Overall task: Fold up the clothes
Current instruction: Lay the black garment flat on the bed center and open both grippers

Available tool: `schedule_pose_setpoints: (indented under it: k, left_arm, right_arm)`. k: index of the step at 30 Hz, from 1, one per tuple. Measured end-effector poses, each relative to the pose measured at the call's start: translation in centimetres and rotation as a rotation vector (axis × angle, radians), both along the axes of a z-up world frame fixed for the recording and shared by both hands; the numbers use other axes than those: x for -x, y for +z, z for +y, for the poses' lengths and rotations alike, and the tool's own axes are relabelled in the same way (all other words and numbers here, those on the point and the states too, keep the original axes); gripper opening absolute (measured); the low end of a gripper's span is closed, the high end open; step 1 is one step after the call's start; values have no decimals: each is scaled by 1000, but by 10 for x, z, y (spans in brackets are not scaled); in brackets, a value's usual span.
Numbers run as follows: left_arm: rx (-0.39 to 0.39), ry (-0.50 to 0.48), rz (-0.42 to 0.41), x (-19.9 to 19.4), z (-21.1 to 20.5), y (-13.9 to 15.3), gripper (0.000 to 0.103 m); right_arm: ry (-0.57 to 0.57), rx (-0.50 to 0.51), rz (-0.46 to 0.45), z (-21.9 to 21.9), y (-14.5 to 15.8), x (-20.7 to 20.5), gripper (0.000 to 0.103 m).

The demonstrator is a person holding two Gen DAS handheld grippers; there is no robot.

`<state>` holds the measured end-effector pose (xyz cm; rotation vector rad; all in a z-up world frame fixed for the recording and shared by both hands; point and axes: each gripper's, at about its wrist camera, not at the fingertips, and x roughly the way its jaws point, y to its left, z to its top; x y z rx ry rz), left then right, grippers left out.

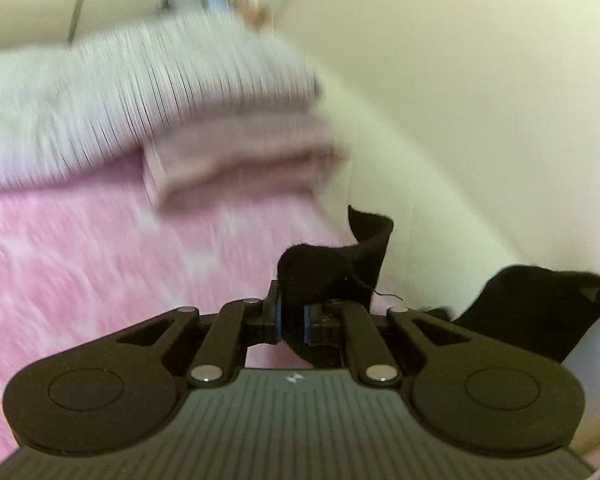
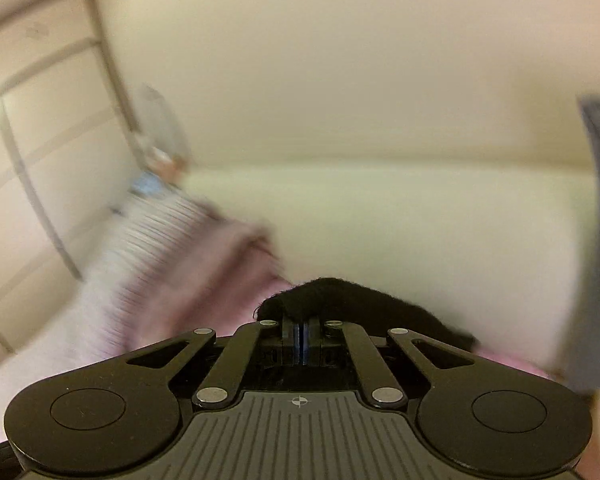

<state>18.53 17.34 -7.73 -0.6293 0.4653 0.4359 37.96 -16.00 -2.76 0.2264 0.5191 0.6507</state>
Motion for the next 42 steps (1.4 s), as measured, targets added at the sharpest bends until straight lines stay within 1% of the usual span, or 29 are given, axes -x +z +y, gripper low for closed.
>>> schedule_pose_setpoints:
  k: [4,7,9,10,13,16,17,19,20,21,22,24,25,26,30,34,36,39,41,42]
  left_arm:
    - [-112,91,-158,78,17,76,6]
    - [-228,181,-268,144,23,132,6]
    - [-296,244,-323,189,25,166,6]
    - [-329,277,-339,212,26,181,6]
    - [-413,359,-348,278,25,213,6]
    - [-453,454,-326,338,24,223,6]
    - [-452,492,-295,356,27,223,6]
    - [-400,577,-147,386,42,211,10]
    - [-373,618,-73,402,50,205,10]
    - [-340,653,9,417,57,198,8]
    - [-296,670,104,432,61,187,8]
    - [-225,695,254,462,59,165,8]
    - [-201,708,302,475,53,156,8]
    - [-178,712,338,488,44,146,8]
    - [-65,726,450,529,3,104,8]
    - [58,745,490,565,-39,69,8]
    - [104,742,504,568,-61,56,8]
    - [134,705,512,562,-97,46,8]
    - [124,680,515,552,-117,44,11]
    - [115,668,518,546,-128,44,12]
  right_arm:
    - [102,-140,-100,22,51,45,0]
    - [187,-225,-181,39,88,83,0]
    - [238,-283,-201,49,107,108,0]
    - [263,-312,-209,53,117,121,0]
    - [340,-374,-193,69,135,160,0]
    - [427,-395,-195,83,143,211,0]
    - [501,-376,-179,91,144,229,0]
    - [672,-324,-137,109,143,265,0]
    - [783,-254,-98,123,139,286,0]
    - [900,-172,-53,139,134,308,4]
    - [974,-63,-17,153,124,330,8]
    - [1094,171,51,181,100,375,30]
    - [1105,259,87,189,88,390,32]
    - [1096,317,135,192,76,399,34]
    - [1021,408,237,178,60,403,35]
    - [941,491,332,162,46,406,35]
    - [936,506,350,158,42,406,35]
    - [956,543,366,143,25,407,36]
    - [977,578,373,132,18,408,36]
    - [985,592,378,127,9,410,36]
